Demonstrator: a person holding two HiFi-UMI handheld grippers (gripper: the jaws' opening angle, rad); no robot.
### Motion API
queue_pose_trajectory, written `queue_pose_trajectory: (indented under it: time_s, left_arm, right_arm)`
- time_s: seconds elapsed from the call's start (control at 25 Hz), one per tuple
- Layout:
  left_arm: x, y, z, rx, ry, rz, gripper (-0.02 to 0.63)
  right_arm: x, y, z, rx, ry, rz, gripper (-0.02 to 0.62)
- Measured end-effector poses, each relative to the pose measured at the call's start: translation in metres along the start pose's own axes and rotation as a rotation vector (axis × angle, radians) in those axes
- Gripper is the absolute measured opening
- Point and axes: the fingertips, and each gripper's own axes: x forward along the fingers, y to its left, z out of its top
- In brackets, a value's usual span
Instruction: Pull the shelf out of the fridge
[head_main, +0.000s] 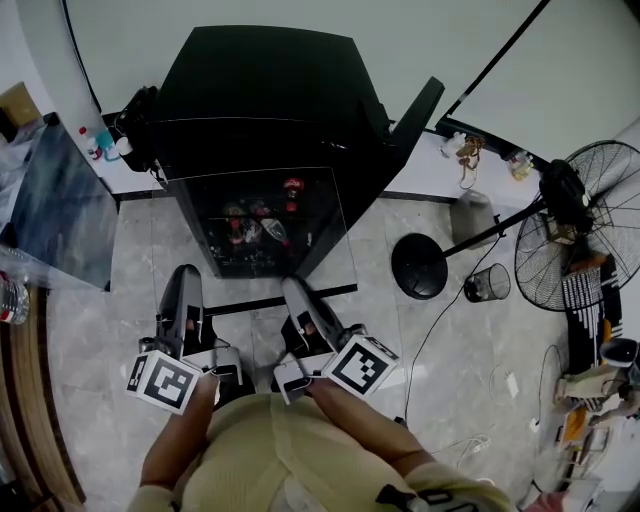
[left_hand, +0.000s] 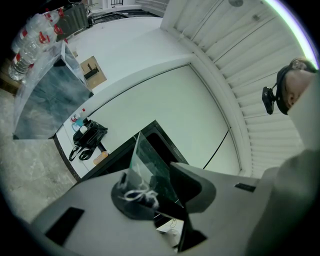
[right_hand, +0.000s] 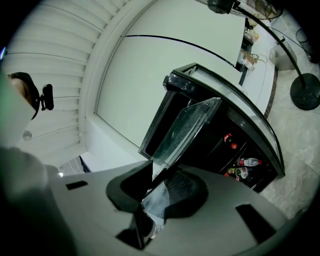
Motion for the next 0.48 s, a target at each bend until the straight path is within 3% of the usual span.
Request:
queue_pose_trajectory:
  time_s: [0.48]
  left_arm:
    - [-0.0004,0.0046,-0.0021,-0.011,0.001,0.009,0.084]
  right_arm:
    - [0.0008,-0.0030,-0.0019,-0.004,0.005,-0.008,0.084]
